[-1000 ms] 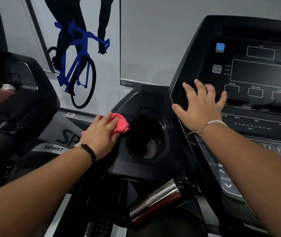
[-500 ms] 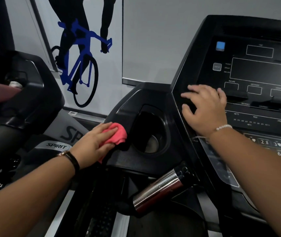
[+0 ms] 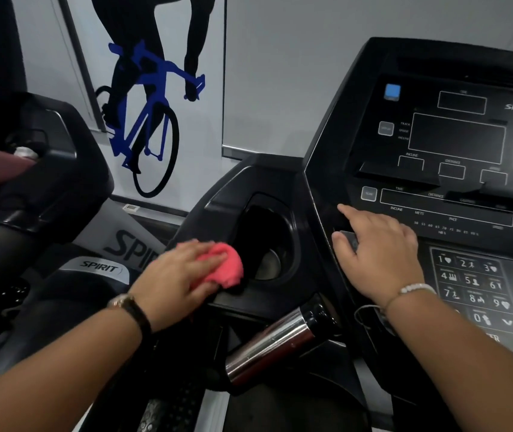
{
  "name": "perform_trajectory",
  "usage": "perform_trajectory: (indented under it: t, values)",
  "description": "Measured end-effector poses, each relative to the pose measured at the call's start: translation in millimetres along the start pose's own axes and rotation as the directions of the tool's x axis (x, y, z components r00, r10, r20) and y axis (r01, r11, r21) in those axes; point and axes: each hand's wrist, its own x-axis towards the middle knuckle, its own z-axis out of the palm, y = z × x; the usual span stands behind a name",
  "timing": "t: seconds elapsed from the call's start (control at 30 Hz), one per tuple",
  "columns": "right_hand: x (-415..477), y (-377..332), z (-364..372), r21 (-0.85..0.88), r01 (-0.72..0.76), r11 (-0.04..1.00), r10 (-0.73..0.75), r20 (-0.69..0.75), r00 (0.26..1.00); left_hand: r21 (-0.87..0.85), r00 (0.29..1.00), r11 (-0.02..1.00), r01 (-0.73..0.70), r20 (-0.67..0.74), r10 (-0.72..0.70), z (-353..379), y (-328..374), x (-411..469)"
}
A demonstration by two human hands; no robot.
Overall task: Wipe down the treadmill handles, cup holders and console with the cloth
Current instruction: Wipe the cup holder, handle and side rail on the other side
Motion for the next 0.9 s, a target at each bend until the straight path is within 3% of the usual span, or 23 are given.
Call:
perform_trajectory:
  t: [0.07,0.13,0.2,0.3,0.47,0.53,0.67,0.77,0.83,0.9]
  values:
    - [1,1,0,0.004,0.008,1.0,-0.008,0.007,1.0,-0.07,0.968,0.967,0.245,-0.032,-0.248,0,2,19]
    - [1,0,1,0.001,0.01,1.0,-0.01,0.006,1.0,0.019,0.926,0.928,0.372,-0.083,-0.369,6,15,32]
    - [1,2,1,-0.008,0.017,1.0,-0.017,-0.001,1.0,0.124,0.943,0.935,0.332,-0.063,-0.327,12,35,37]
    - [0,3,1,0.003,0.026,1.0,-0.026,-0.004,1.0,0.074,0.977,0.975,0.21,0.016,-0.211,18,67,28]
    - [0,5,3,0.021,0.042,0.999,-0.041,-0.012,0.999,-0.329,0.98,0.931,0.159,-0.061,-0.189,18,83,-8]
    - [0,5,3,0.018,0.045,0.999,-0.045,-0.008,0.999,-0.396,0.967,0.9,0.184,-0.089,-0.237,18,78,-24]
    - [1,4,4,0.016,0.053,0.998,-0.053,-0.018,0.998,-0.094,0.942,0.948,0.305,-0.12,-0.315,8,74,-27]
    - [0,4,5,0.0,0.054,0.999,-0.054,-0.025,0.998,-0.006,0.917,0.918,0.396,-0.043,-0.396,1,83,3]
    - [-1,4,4,-0.001,0.045,0.999,-0.045,-0.025,0.999,0.076,0.927,0.929,0.361,0.075,-0.367,3,95,27]
    - [0,4,4,0.005,0.045,0.999,-0.044,-0.032,0.998,0.024,0.956,0.966,0.258,0.135,-0.259,8,106,39]
